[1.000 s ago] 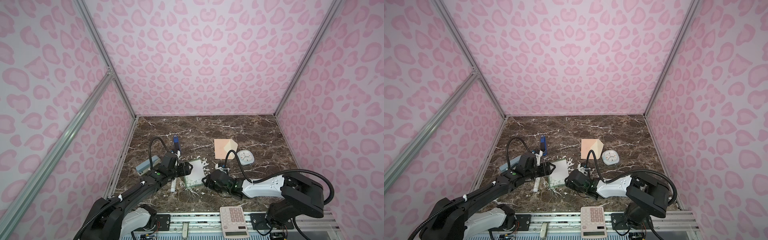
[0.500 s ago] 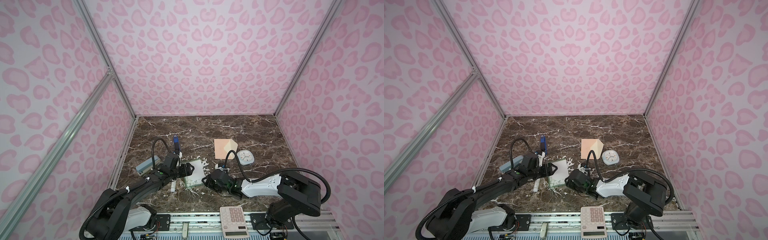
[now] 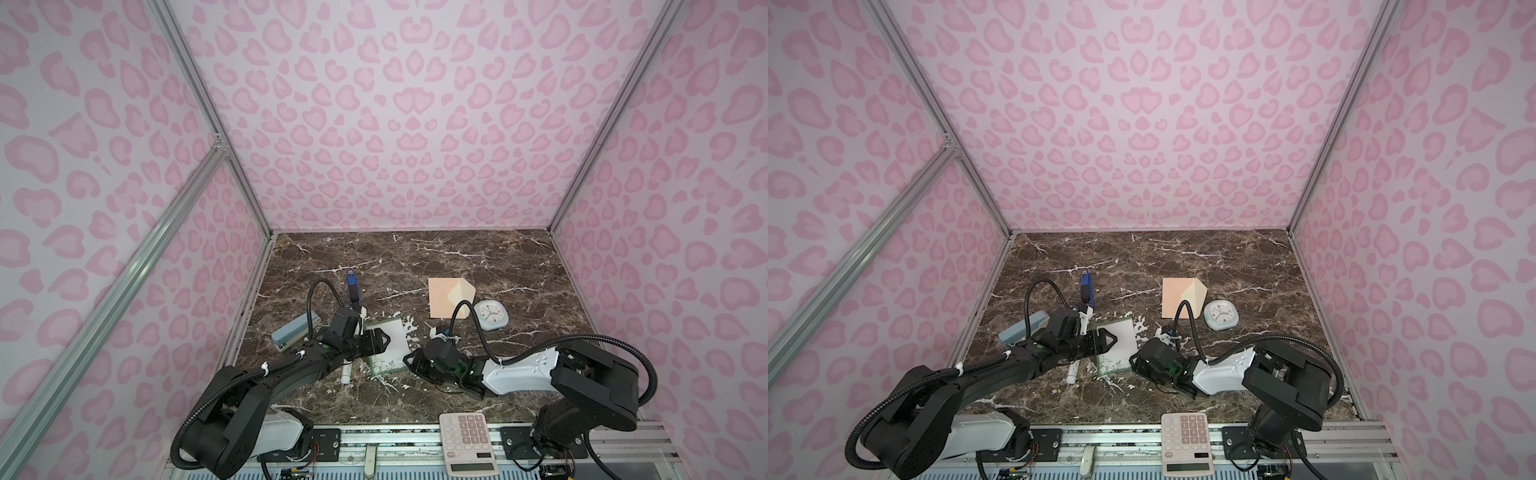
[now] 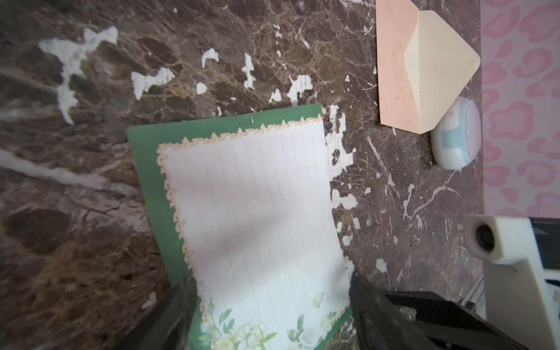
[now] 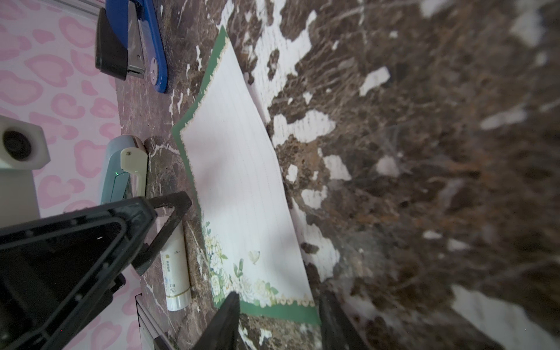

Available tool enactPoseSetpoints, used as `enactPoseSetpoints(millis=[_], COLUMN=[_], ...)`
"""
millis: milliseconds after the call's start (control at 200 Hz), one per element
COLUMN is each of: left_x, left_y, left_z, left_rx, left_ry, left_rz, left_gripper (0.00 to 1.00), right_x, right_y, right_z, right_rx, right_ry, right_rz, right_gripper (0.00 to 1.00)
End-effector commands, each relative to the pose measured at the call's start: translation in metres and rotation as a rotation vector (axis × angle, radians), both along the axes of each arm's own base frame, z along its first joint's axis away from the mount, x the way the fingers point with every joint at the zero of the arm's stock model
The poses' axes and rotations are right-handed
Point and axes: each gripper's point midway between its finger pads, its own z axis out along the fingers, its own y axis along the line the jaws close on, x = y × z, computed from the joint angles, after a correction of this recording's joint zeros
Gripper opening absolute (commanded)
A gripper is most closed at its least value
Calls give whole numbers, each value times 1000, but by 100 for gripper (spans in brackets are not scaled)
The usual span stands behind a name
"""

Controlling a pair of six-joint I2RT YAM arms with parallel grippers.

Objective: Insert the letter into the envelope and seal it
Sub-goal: 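Pinch the sheet's nearest edge with the right gripper while the left hovers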

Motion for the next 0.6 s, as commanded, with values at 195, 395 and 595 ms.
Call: enactPoseSetpoints(millis=[195, 395, 595], left_x=[4, 3, 1], left_y=[-4, -3, -2], left_z=[-2, -5, -6], left_rx=[-23, -14, -13], left_ry=[-7, -2, 4], left_rz=[4, 2, 1], left_gripper=[82, 82, 81], right_x=[6, 8, 11], right_y=[13, 14, 12], right_z=[12, 14, 13], right_rx=[74, 94, 100], right_ry=[-60, -73, -84], right_rz=[33, 32, 14], right_gripper=[42, 39, 37])
